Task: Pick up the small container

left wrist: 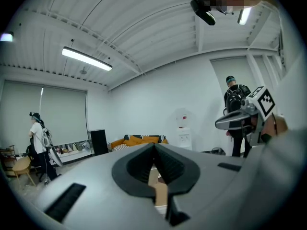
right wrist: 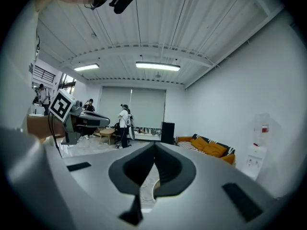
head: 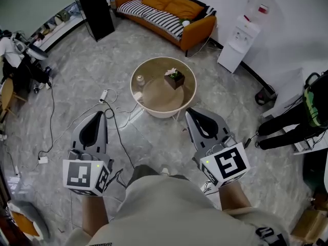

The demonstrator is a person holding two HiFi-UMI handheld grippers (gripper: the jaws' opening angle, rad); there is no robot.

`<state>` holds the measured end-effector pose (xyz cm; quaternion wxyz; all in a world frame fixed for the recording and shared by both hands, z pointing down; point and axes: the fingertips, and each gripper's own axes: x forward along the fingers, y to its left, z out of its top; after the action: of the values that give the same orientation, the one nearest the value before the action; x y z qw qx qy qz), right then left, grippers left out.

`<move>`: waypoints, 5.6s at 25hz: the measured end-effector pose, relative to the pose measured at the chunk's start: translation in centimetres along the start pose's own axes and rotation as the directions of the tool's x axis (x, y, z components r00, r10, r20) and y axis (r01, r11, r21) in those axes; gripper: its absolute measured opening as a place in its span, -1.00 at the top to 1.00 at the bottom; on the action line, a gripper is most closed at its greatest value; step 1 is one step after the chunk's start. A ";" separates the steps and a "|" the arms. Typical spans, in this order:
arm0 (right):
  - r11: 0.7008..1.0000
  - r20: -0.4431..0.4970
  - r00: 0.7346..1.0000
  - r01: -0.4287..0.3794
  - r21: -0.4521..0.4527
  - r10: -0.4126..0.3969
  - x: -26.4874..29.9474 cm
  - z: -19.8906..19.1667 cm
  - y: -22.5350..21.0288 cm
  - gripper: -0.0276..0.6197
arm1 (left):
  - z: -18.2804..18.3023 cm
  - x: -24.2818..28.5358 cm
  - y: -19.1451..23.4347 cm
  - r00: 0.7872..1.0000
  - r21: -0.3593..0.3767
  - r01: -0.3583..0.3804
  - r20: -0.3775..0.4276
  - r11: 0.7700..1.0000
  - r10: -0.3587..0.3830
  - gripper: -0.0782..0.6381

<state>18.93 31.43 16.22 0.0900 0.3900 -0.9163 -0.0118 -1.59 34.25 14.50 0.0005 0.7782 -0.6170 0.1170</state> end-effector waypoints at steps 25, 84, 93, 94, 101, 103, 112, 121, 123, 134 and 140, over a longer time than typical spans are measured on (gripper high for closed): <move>0.998 -0.031 0.998 0.048 0.037 -0.047 3.4 -3.4 -4.1 0.93 | -3.1 7.5 -1.5 0.995 -0.003 0.092 -0.035 0.996 -0.092 0.76; 0.985 -0.190 0.971 0.161 0.068 -0.146 49.9 -2.1 -21.2 0.93 | -4.9 49.7 26.1 0.988 -0.002 0.153 -0.036 0.988 -0.153 0.42; 0.981 -0.184 0.973 0.161 0.105 -0.140 51.9 -6.2 -25.1 0.93 | -6.5 55.4 23.1 0.986 0.063 0.164 0.021 0.984 -0.166 0.12; 0.982 -0.182 0.974 0.157 0.107 -0.136 52.3 -6.7 -25.3 0.93 | -6.8 56.2 22.9 0.986 0.068 0.159 0.031 0.985 -0.161 0.12; 0.982 -0.200 0.973 0.142 0.124 -0.115 55.6 -11.4 -26.8 0.93 | -10.3 60.6 20.4 0.965 0.063 0.238 0.102 0.969 -0.244 -0.13; 0.982 -0.203 0.974 0.132 0.138 -0.102 56.6 -12.8 -27.0 0.93 | -11.9 61.4 19.5 0.953 0.078 0.277 0.106 0.958 -0.285 -0.16; 0.971 -0.289 0.957 0.078 0.226 -0.010 60.5 -21.8 -25.5 0.93 | -23.4 63.9 16.4 0.933 0.172 0.358 -0.021 0.918 -0.360 -0.20; 0.977 -0.388 0.920 0.028 0.213 0.058 62.0 -30.8 -22.5 0.93 | -37.8 66.2 13.9 0.926 0.079 0.351 -0.177 0.933 -0.334 -0.21; 0.976 -0.403 0.912 0.018 0.219 0.073 62.2 -32.6 -21.6 0.93 | -40.5 66.6 14.1 0.930 0.041 0.325 -0.196 0.945 -0.311 -0.22; 0.976 -0.445 0.887 -0.030 0.218 0.127 64.3 -41.7 -18.8 0.93 | -54.1 69.7 14.7 0.921 -0.012 0.285 -0.275 0.959 -0.277 -0.24; 0.972 -0.471 0.861 -0.094 0.217 0.189 65.1 -47.1 -17.1 0.93 | -60.3 70.4 12.7 0.893 -0.052 0.318 -0.320 0.947 -0.318 -0.25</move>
<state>-4.95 -24.83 71.08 0.2824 0.3184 -0.8869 0.1795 -9.81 -27.60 84.15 0.1204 0.8386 -0.4729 0.2422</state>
